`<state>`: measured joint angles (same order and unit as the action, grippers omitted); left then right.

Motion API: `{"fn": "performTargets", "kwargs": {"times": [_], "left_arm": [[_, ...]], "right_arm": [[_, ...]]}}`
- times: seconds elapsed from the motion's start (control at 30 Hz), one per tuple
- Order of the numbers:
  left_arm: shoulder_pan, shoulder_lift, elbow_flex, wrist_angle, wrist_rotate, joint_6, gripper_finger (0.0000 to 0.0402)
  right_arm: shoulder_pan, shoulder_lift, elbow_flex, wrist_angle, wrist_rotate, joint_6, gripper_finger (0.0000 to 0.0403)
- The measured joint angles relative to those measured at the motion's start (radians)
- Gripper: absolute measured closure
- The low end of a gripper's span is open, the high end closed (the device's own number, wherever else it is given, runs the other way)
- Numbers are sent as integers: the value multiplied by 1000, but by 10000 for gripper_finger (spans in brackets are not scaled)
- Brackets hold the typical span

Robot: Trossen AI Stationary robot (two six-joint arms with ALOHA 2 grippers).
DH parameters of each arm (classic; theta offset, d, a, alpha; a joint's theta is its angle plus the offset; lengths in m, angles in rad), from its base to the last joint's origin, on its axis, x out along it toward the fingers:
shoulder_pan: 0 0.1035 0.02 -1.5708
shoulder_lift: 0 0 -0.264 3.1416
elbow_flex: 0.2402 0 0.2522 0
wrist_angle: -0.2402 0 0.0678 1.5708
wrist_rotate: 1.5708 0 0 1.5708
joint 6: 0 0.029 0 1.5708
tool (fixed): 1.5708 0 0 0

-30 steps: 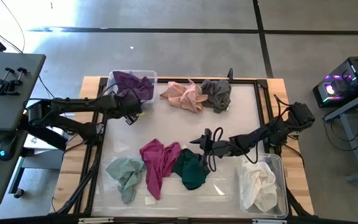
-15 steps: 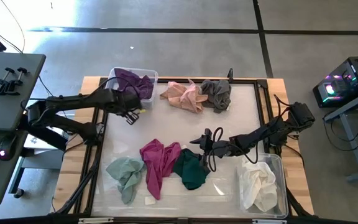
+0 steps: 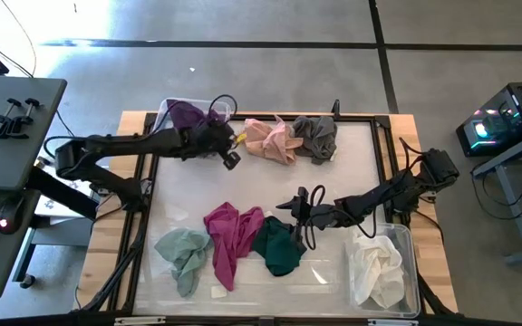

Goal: Sort microfiber towel by color & place in baskets
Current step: Adjust the top transparent bin, then put the light orange towel into the bottom transparent bin

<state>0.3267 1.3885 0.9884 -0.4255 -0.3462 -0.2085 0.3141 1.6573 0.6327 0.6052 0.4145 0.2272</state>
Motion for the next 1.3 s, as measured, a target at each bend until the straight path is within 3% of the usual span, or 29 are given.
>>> {"fn": "performTargets", "kwargs": {"times": [0.33, 0.53, 0.63, 0.7, 0.97, 1.03, 1.17, 1.3], "left_arm": [[182, 54, 1, 40, -32, 66, 401], [169, 13, 0, 37, -29, 86, 401], [112, -20, 0, 37, -24, 109, 402], [58, -42, 0, 45, -29, 128, 402], [-251, -14, 0, 150, -109, 186, 402], [-313, 13, 0, 193, -111, 125, 401], [-429, 94, 1, 279, -132, 13, 402], [-519, 208, 1, 372, -284, -27, 401]], "right_arm": [[0, 0, 0, -2, -1, 23, 153], [0, 0, 0, -3, -3, 26, 153], [0, -2, 0, -23, -3, 19, 153], [2, -34, 0, -130, 10, 48, 153], [48, -306, 0, -607, 317, 177, 153], [23, -356, 1, -652, 303, 212, 153], [-48, -376, 0, -679, 174, 213, 153], [-128, -317, 0, -631, 75, 64, 153]]}}
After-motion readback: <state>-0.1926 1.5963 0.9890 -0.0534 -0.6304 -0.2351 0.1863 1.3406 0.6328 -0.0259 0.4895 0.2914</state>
